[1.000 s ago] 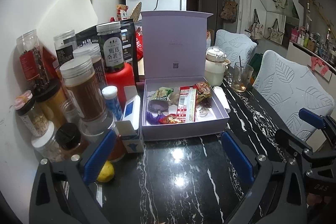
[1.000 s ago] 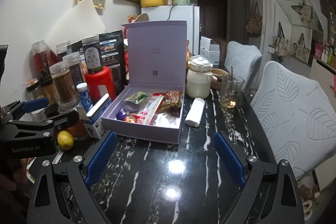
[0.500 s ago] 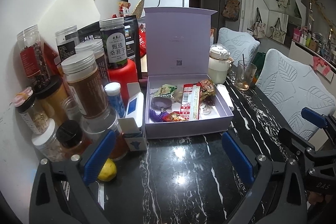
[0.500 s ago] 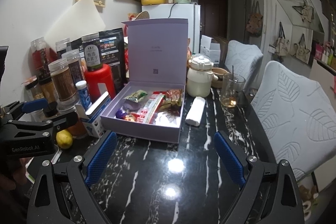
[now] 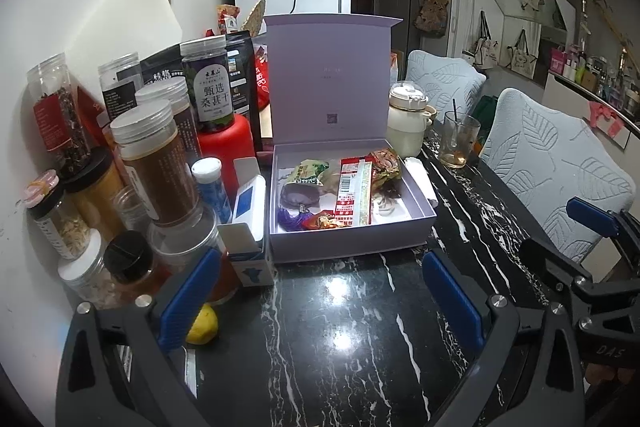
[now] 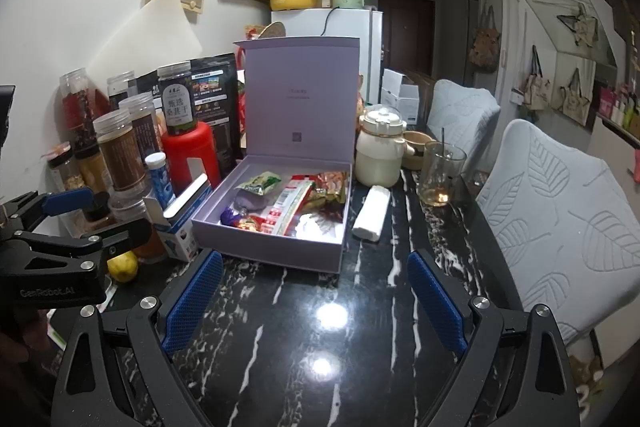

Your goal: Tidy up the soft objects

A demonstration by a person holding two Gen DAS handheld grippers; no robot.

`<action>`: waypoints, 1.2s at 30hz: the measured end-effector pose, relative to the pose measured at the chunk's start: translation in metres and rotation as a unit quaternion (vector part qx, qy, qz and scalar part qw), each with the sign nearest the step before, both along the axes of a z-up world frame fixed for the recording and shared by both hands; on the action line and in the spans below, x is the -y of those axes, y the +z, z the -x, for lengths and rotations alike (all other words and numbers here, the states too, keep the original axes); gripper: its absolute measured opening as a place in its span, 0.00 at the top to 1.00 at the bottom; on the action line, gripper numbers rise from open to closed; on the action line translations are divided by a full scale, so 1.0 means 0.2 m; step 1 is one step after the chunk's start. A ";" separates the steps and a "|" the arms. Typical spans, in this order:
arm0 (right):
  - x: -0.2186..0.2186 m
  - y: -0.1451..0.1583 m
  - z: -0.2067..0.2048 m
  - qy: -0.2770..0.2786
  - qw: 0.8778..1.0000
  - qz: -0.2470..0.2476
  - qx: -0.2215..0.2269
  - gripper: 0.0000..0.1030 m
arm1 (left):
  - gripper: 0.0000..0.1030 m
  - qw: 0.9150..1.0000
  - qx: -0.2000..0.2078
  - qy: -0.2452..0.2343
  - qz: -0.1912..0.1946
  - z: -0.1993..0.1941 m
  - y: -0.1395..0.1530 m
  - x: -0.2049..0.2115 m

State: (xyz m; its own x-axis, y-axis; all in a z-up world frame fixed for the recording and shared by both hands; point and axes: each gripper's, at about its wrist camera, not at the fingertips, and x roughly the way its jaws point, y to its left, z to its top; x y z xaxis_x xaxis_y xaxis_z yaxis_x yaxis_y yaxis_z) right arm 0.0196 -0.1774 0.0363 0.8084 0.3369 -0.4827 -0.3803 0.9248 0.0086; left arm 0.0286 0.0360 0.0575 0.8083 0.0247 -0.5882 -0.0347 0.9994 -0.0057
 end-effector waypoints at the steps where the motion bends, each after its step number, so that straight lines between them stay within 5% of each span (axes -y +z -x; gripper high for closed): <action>1: 0.00 0.00 0.00 0.000 1.000 0.000 -0.001 0.08 | 0.00 1.000 0.001 0.000 -0.002 0.00 0.00 0.00; 36: 0.04 -0.04 -0.03 -0.003 1.000 -0.005 -0.016 0.08 | 0.00 1.000 -0.022 -0.010 -0.004 -0.03 -0.08 0.04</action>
State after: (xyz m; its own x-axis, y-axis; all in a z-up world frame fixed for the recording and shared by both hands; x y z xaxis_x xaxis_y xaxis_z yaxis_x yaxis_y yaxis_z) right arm 0.0250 -0.1854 0.0279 0.7943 0.3371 -0.5054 -0.3741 0.9269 0.0304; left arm 0.0353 0.0272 0.0420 0.7819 0.0146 -0.6232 -0.0153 0.9999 0.0043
